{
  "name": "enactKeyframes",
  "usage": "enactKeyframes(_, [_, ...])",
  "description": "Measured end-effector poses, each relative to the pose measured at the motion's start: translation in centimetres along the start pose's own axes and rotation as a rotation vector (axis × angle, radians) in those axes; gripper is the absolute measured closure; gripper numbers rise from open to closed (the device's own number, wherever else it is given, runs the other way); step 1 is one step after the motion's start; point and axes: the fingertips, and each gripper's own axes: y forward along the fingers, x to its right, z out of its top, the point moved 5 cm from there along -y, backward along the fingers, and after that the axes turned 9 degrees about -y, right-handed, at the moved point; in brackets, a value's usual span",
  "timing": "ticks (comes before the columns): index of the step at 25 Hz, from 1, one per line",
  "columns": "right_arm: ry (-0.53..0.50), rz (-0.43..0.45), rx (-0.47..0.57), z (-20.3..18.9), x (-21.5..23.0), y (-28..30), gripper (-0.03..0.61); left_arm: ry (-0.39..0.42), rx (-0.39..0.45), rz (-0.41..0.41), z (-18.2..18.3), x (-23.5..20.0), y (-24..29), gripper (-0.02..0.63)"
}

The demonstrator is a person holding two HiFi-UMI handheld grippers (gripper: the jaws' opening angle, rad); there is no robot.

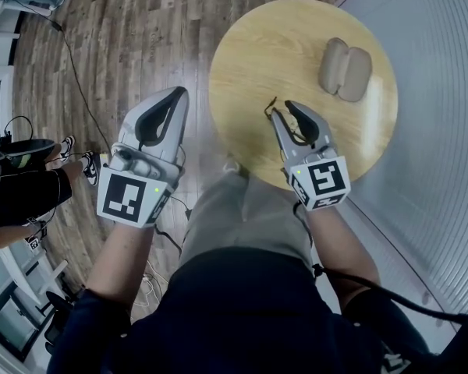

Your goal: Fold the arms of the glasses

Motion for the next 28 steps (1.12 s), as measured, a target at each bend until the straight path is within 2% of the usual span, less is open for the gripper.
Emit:
enactKeyframes(18, [-0.007,0.033,-0.033,0.0,-0.2,2.6,0.468,-0.008,-0.029,0.056,-0.6,-1.6,-0.8,0.612])
enactKeyframes(28, [-0.003,0.015,-0.041,0.6,0.1,2.6,0.529,-0.01,-0.032,0.051,0.1,-2.0,-0.6,0.612])
